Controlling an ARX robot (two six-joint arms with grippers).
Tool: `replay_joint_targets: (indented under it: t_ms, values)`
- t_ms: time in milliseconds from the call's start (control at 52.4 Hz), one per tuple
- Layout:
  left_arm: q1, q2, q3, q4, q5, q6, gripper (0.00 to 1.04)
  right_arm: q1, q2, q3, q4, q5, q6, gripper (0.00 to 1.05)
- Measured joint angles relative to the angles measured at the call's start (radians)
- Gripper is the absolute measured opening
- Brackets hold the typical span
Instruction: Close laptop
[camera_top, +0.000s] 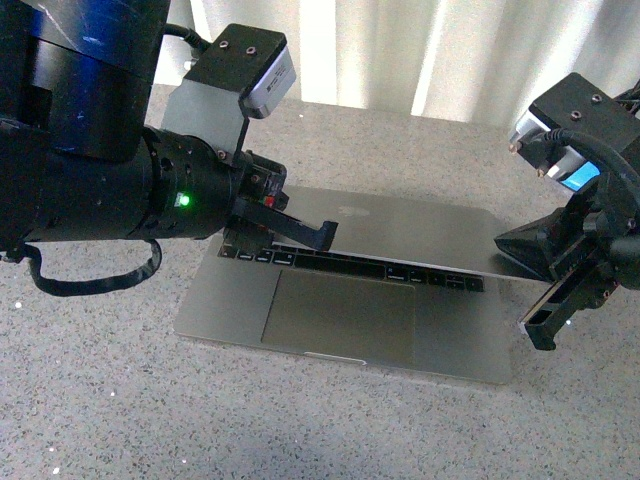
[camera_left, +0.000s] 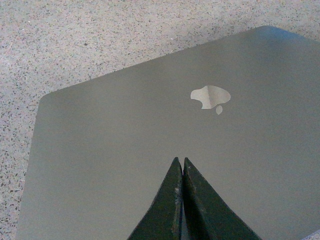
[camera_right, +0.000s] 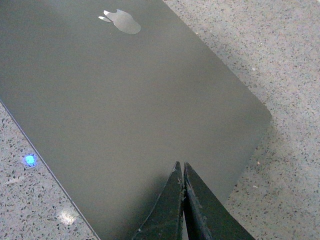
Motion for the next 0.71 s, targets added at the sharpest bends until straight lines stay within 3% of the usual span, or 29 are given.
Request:
replay_joint_targets:
  t_ms: [706]
  values:
    - [-0.002,0.093,0.0,0.06,0.02,-0.056,0.04,-0.021,0.071,0.0,0.02,-0.016,0.007,0.01]
